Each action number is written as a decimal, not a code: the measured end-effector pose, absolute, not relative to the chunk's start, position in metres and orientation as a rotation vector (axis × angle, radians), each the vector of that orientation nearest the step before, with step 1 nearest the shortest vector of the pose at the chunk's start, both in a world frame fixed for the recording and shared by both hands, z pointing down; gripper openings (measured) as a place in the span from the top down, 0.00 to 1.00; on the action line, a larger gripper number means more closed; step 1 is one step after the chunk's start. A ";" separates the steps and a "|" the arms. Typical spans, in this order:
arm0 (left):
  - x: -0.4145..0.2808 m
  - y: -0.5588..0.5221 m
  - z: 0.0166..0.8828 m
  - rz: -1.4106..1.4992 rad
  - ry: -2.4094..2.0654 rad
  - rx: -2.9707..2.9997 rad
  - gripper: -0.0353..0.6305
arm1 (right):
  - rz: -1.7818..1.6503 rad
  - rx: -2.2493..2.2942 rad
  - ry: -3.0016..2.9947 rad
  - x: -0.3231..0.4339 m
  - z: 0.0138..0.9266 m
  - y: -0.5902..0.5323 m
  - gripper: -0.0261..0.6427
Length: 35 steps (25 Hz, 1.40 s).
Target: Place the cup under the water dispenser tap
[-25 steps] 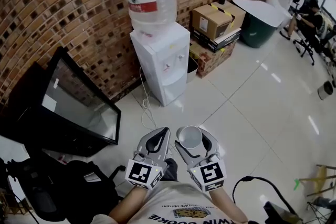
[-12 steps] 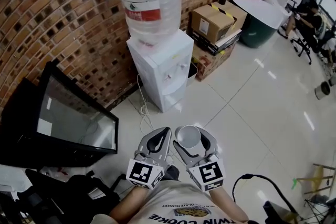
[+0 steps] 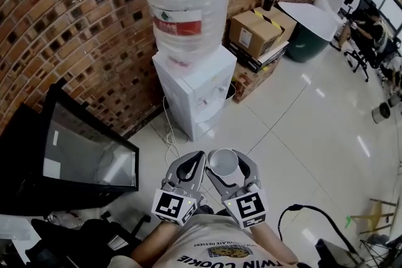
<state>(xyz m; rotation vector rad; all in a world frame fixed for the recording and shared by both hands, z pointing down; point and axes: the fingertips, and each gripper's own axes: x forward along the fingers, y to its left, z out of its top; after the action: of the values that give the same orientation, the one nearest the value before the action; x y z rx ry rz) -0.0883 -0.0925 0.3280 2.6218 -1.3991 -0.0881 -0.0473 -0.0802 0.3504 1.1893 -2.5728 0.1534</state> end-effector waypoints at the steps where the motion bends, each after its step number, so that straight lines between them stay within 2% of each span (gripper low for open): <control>1: -0.090 -0.095 0.327 -0.090 -1.403 2.620 0.96 | 0.149 1.185 -2.572 -0.049 0.351 -0.082 0.46; 21: -0.080 -0.131 0.327 -0.051 -1.446 2.602 0.96 | 0.152 1.152 -2.598 -0.044 0.361 -0.139 0.46; 35: -0.073 -0.192 0.362 -0.056 -1.476 2.586 0.96 | 0.160 1.158 -2.570 -0.036 0.415 -0.209 0.46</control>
<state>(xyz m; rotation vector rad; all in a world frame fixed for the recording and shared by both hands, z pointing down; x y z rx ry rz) -0.0727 -0.1922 0.3620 2.5865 -1.4765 -0.0558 -0.0362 -0.2085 0.4154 1.1575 -2.5703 0.1598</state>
